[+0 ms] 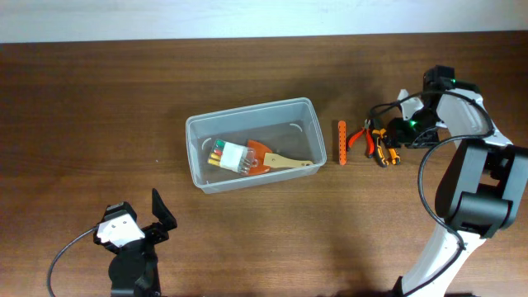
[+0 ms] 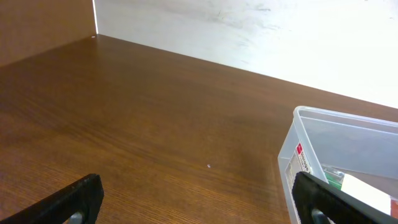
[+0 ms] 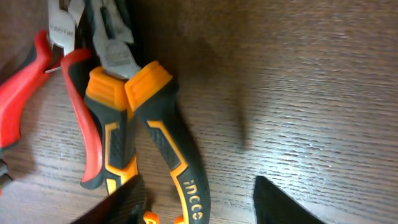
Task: Pack container
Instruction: 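Grasp the orange-and-black pliers by the handles with the right gripper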
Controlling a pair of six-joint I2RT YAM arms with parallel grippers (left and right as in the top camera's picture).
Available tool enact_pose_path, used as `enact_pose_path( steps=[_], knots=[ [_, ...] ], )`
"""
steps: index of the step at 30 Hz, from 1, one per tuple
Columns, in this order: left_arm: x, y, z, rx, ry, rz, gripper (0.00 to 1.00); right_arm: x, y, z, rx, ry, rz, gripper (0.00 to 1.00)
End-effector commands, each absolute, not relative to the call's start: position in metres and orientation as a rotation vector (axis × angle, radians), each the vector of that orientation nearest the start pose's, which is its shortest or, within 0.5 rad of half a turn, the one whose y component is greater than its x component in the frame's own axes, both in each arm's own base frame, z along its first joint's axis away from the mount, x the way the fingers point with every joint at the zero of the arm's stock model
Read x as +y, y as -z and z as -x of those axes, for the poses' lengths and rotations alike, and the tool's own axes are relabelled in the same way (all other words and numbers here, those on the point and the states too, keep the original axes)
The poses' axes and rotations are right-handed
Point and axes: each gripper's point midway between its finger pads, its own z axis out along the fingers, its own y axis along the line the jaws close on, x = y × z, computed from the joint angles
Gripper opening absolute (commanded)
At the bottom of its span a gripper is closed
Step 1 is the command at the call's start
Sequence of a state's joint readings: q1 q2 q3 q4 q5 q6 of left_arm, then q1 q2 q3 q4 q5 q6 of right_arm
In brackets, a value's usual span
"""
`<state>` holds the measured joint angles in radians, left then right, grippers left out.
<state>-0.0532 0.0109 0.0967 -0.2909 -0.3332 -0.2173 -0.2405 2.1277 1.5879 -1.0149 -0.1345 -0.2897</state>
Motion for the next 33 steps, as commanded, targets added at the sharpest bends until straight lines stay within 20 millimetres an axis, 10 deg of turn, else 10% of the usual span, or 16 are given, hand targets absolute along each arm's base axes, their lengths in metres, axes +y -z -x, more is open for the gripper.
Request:
enact_pose_path(
  steps=[1, 26, 33],
  knots=[
    [0.044, -0.148, -0.229, 1.725, -0.107, 0.374, 0.99, -0.067, -0.010, -0.397, 3.094, -0.237, 0.104, 0.51],
    [0.044, -0.148, -0.229, 1.725, -0.107, 0.374, 0.99, -0.056, 0.019, -0.384, 3.127, -0.277, 0.055, 0.24],
    [0.044, -0.148, -0.229, 1.725, -0.107, 0.374, 0.99, -0.073, -0.019, -0.408, 3.059, -0.248, -0.069, 0.17]
  ],
)
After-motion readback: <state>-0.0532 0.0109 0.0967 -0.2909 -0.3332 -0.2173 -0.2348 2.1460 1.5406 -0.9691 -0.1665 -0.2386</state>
